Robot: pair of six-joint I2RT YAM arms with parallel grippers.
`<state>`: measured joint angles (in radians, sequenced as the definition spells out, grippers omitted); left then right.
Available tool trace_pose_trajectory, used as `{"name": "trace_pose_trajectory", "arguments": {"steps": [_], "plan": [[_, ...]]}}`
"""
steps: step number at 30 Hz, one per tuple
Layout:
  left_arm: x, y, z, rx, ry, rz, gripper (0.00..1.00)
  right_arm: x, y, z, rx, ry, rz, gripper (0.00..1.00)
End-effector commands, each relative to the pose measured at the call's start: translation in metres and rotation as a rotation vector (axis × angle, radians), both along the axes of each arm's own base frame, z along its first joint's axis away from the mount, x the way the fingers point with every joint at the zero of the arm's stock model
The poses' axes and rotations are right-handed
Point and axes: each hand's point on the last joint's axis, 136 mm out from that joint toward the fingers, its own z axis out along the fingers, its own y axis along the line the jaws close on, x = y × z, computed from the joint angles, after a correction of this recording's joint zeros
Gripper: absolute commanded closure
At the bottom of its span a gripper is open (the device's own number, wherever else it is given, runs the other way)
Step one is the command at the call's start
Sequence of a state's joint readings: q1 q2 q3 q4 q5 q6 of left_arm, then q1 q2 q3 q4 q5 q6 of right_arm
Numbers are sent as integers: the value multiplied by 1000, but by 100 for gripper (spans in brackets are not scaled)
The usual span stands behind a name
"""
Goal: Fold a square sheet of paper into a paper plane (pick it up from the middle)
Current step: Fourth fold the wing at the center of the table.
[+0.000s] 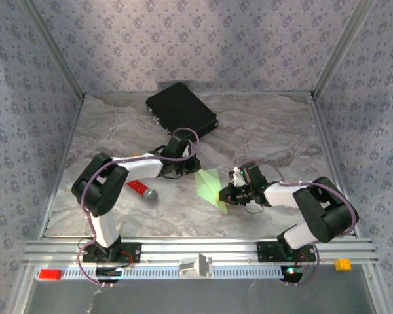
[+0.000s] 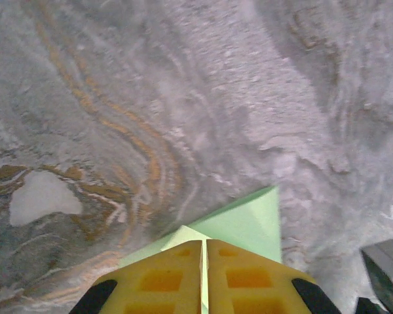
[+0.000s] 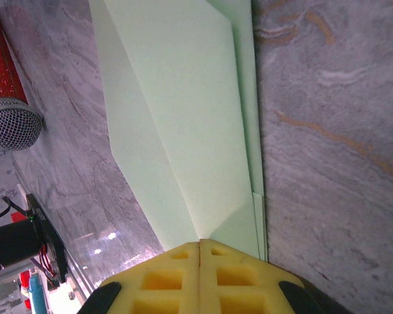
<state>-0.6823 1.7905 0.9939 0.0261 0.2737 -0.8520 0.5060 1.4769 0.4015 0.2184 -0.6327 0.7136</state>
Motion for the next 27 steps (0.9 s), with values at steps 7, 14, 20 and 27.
{"name": "trace_pose_trajectory", "arguments": {"steps": [7,14,20,27], "plan": [[-25,-34,1,-95,11,-137,90,-27,-22,-29,-110,113,-5,100],[-26,-29,-32,-20,53,-117,91,-25,-20,-27,-98,106,0,100],[-21,-11,-53,26,83,-87,92,-24,-17,-22,-76,100,4,100],[-28,-12,-58,45,95,-90,93,-16,-16,12,-62,39,-16,85]]}}
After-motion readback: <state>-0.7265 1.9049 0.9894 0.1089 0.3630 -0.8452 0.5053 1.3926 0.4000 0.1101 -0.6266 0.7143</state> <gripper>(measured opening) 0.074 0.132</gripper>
